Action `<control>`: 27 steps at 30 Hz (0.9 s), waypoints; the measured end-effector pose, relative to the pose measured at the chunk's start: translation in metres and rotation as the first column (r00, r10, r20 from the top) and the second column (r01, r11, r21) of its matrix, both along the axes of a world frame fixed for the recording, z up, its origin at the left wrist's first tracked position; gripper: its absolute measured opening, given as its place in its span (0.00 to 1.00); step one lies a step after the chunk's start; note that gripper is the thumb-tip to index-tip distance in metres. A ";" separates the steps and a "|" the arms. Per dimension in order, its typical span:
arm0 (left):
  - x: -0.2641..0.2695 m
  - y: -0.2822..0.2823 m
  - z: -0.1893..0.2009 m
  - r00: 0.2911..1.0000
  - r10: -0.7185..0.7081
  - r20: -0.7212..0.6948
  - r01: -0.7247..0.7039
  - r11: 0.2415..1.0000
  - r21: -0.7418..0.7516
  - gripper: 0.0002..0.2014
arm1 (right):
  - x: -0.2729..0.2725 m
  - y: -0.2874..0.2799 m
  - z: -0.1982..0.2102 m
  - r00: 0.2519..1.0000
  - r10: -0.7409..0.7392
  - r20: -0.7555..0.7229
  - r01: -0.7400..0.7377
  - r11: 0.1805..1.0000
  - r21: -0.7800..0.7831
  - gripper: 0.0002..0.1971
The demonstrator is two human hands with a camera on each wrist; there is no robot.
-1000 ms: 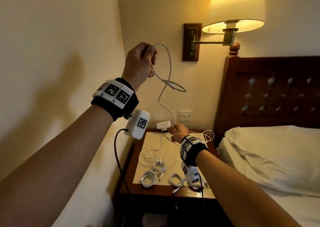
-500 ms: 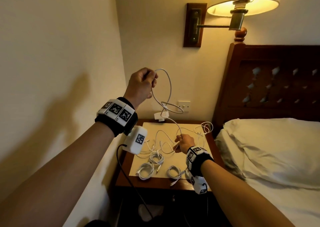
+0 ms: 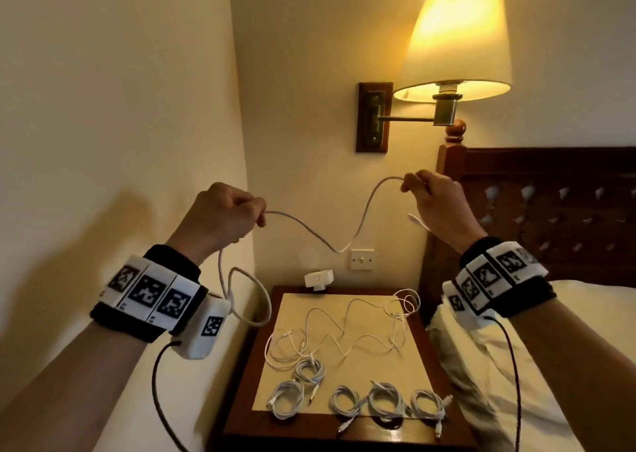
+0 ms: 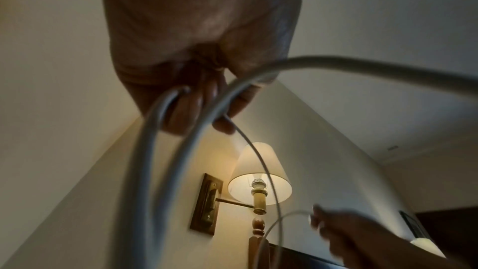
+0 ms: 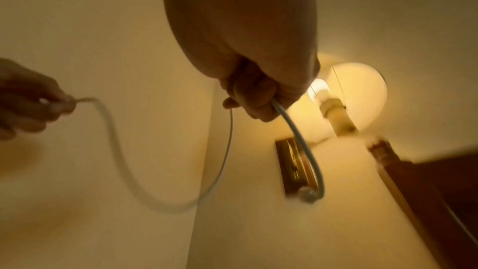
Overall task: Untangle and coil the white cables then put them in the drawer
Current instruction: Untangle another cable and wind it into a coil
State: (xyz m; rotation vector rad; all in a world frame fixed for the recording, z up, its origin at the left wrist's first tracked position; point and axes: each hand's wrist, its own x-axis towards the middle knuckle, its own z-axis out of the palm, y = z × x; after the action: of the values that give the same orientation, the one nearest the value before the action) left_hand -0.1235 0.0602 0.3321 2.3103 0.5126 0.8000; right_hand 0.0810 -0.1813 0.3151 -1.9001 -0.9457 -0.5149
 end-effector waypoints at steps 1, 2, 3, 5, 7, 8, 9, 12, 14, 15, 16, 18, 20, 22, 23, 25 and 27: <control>-0.008 -0.008 0.003 0.997 0.053 -0.062 -0.049 0.996 0.071 0.16 | -0.010 -0.005 0.018 0.998 0.017 0.057 -0.014 0.999 -0.049 0.12; -0.013 -0.015 0.007 0.991 0.102 -0.084 -0.089 0.986 0.142 0.17 | -0.024 -0.009 0.034 0.993 0.041 0.108 -0.029 0.994 -0.109 0.12; -0.014 -0.022 0.012 0.990 0.123 -0.062 -0.109 0.975 0.192 0.17 | -0.037 -0.010 0.046 0.987 0.074 0.145 -0.049 0.984 -0.173 0.11; -0.010 -0.043 0.023 1.000 -0.001 0.012 0.000 0.987 0.160 0.15 | -0.064 -0.008 0.064 0.969 0.152 0.194 -0.092 0.953 -0.290 0.12; -0.004 -0.071 0.032 0.959 -0.284 -0.003 0.284 0.959 0.025 0.19 | -0.086 0.000 0.075 0.947 0.207 0.246 -0.107 0.924 -0.368 0.12; -0.001 -0.085 0.032 0.910 -0.414 -0.009 0.413 0.909 -0.050 0.18 | -0.095 0.004 0.078 0.937 0.230 0.264 -0.112 0.911 -0.397 0.13; 0.000 -0.095 0.030 0.861 -0.507 0.026 0.507 0.854 -0.117 0.17 | -0.101 0.007 0.080 0.932 0.246 0.267 -0.115 0.898 -0.425 0.13; -0.003 -0.097 0.023 0.879 -0.425 0.219 0.451 0.888 -0.087 0.14 | -0.106 -0.009 0.087 0.964 0.214 0.160 -0.116 0.874 -0.472 0.16; -0.006 -0.084 0.017 0.904 -0.302 0.304 0.323 0.946 -0.021 0.14 | -0.103 -0.032 0.089 0.980 0.196 0.017 -0.167 0.874 -0.456 0.18; -0.009 -0.078 0.013 0.909 -0.282 0.306 0.304 0.952 -0.025 0.14 | -0.101 -0.043 0.089 0.979 0.199 -0.051 -0.200 0.870 -0.450 0.17; -0.011 -0.075 0.010 0.919 -0.281 0.277 0.302 0.953 -0.035 0.14 | -0.101 -0.051 0.088 0.975 0.198 -0.098 -0.220 0.863 -0.455 0.17; -0.013 -0.076 0.003 0.933 -0.313 0.176 0.332 0.939 -0.089 0.15 | -0.101 -0.059 0.087 0.975 0.188 -0.118 -0.221 0.855 -0.468 0.16; -0.013 -0.081 0.003 0.916 -0.395 0.073 0.402 0.902 -0.158 0.12 | -0.104 -0.059 0.091 0.970 0.192 -0.149 -0.237 0.883 -0.404 0.16; -0.013 -0.092 0.008 0.847 -0.530 0.022 0.524 0.830 -0.191 0.07 | -0.110 -0.055 0.097 0.962 0.204 -0.184 -0.256 0.907 -0.335 0.16; -0.014 -0.099 0.011 0.804 -0.593 0.026 0.584 0.782 -0.216 0.10 | -0.115 -0.052 0.099 0.956 0.213 -0.202 -0.271 0.904 -0.330 0.16; -0.011 -0.117 0.015 0.737 -0.667 0.113 0.668 0.690 -0.278 0.12 | -0.123 -0.045 0.103 0.930 0.257 -0.262 -0.336 0.885 -0.322 0.17; -0.007 -0.131 0.017 0.733 -0.627 0.263 0.678 0.643 -0.356 0.12 | -0.127 -0.044 0.104 0.880 0.299 -0.369 -0.407 0.876 -0.261 0.17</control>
State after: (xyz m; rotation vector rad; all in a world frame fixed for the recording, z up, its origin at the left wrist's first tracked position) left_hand -0.1309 -0.0708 0.3495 1.8005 -0.2128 0.3911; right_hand -0.0460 -0.2249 0.4192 -1.9562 -1.1847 0.1852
